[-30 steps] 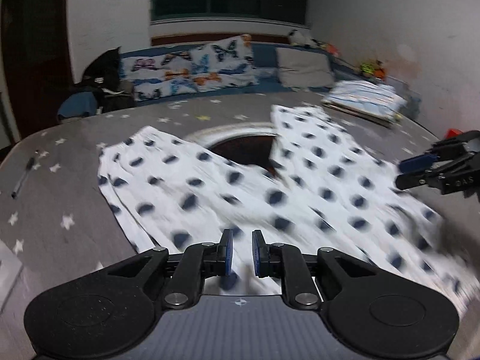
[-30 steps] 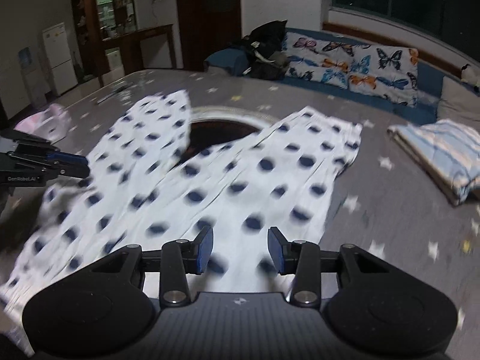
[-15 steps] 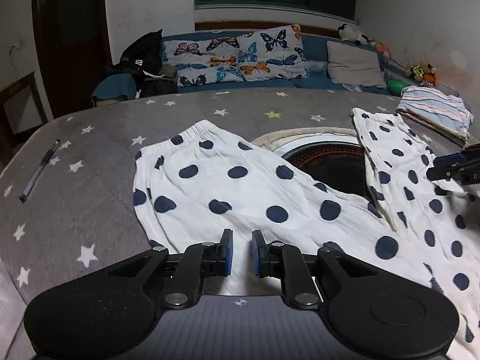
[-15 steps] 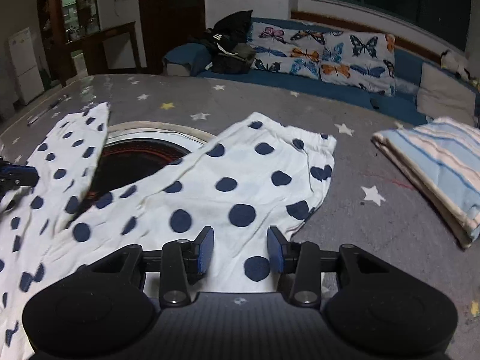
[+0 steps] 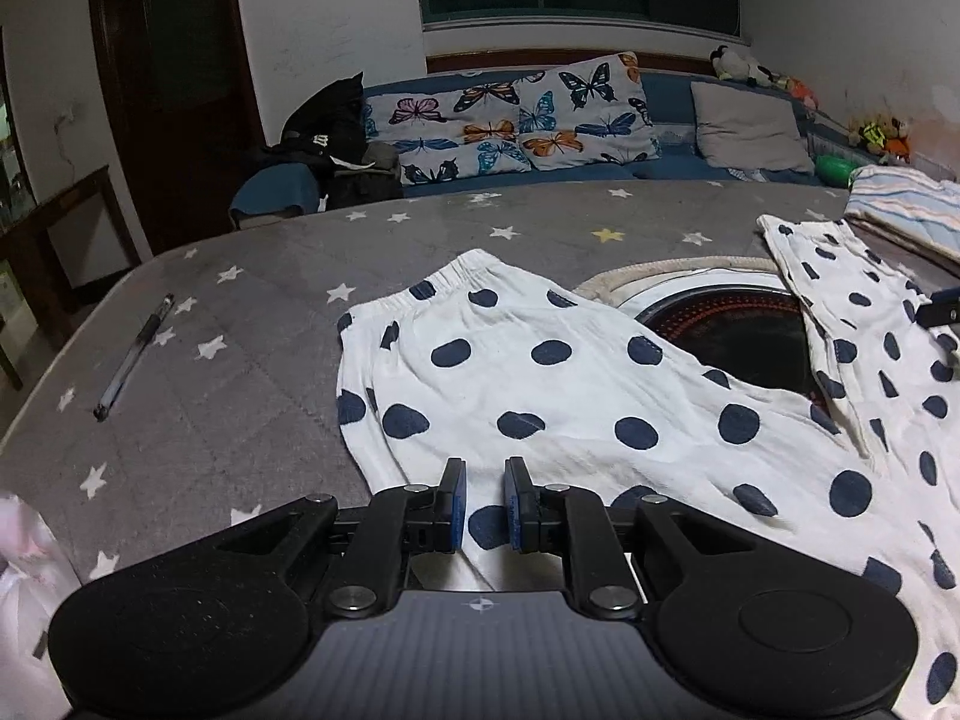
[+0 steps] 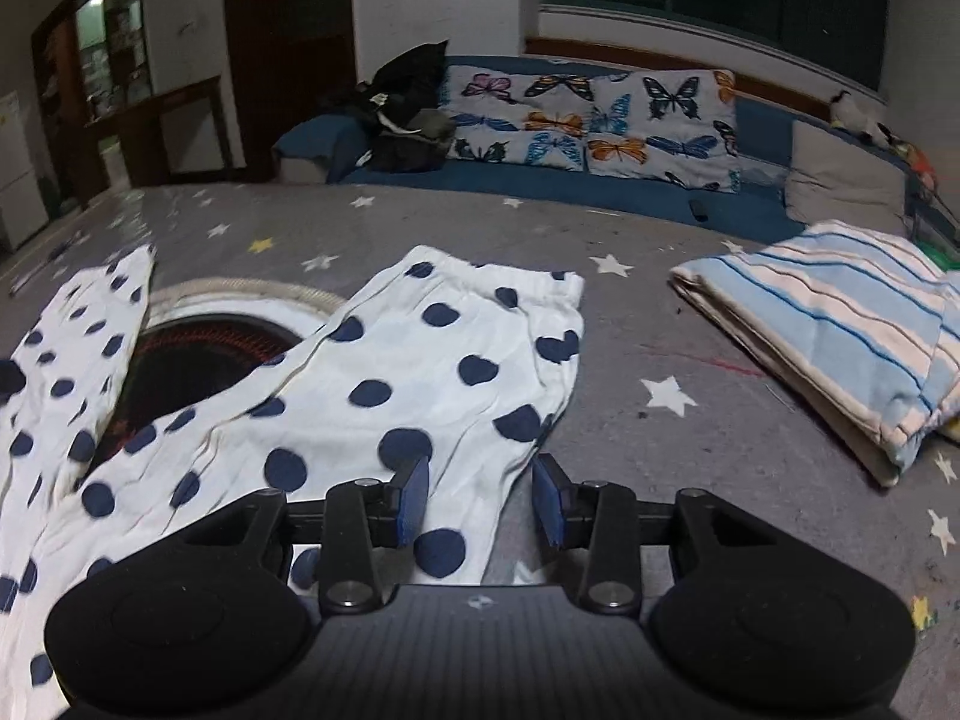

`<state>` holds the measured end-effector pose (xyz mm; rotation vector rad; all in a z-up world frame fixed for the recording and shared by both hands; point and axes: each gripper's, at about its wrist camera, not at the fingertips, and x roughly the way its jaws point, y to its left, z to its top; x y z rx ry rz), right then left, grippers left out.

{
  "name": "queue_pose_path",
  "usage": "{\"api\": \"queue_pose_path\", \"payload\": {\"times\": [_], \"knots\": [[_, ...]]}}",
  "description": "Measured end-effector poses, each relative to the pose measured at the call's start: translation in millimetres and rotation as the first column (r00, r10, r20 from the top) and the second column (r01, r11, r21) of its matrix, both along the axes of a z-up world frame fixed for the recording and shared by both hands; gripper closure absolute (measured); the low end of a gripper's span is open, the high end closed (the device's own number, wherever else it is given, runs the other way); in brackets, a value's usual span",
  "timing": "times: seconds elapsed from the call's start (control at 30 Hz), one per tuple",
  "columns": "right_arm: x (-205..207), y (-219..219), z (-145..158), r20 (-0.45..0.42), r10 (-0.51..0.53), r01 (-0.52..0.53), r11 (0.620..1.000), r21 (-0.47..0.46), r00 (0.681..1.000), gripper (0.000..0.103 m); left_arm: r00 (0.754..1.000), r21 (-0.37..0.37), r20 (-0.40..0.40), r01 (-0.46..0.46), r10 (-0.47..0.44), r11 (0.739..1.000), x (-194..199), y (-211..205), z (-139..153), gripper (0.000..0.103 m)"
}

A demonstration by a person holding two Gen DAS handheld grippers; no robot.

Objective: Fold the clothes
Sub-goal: 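Smooth the pant legs flat with both grippers, pressing along the fabric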

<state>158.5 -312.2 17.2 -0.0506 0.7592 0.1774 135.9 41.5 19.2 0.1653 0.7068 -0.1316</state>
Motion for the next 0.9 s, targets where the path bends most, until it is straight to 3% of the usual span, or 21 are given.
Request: {"api": "queue_pose_path", "payload": {"times": [0.17, 0.33, 0.37, 0.4, 0.5, 0.73, 0.9], "knots": [[4.0, -2.2, -3.9, -0.006, -0.009, 0.009, 1.0, 0.02, 1.0, 0.065, 0.999, 0.02, 0.02, -0.04, 0.039, 0.999, 1.5, -0.8, -1.0, 0.075], [2.5, 1.1, -2.4, 0.004, 0.005, -0.005, 1.0, 0.012, 1.0, 0.089, 0.998, 0.029, 0.028, -0.056, 0.055, 0.998, 4.8, 0.5, -2.0, 0.073], [2.0, 1.5, -1.8, 0.013, -0.002, 0.002, 1.0, -0.001, 1.0, 0.096, 0.998, 0.031, 0.027, -0.055, 0.054, 0.998, 5.9, 0.6, -2.1, 0.078], [1.5, 1.7, -1.3, 0.022, -0.009, 0.009, 1.0, -0.014, 1.0, 0.098, 0.998, 0.034, 0.028, -0.053, 0.052, 0.998, 6.9, 0.9, -2.3, 0.089], [1.8, -2.7, -2.2, 0.027, -0.033, 0.035, 0.998, -0.043, 0.999, 0.099, 0.998, 0.048, 0.036, -0.057, 0.055, 0.997, 9.3, 2.6, -4.1, 0.094], [0.6, -11.7, -3.6, 0.024, -0.067, 0.068, 0.996, -0.064, 0.997, 0.098, 0.995, 0.101, 0.068, -0.075, 0.068, 0.992, 13.4, 6.3, -8.4, 0.095], [0.9, -16.3, 0.8, 0.033, -0.091, 0.093, 0.994, -0.054, 0.995, 0.09, 0.995, 0.103, 0.057, -0.086, 0.08, 0.991, 15.5, 5.9, -5.6, 0.091]]}}
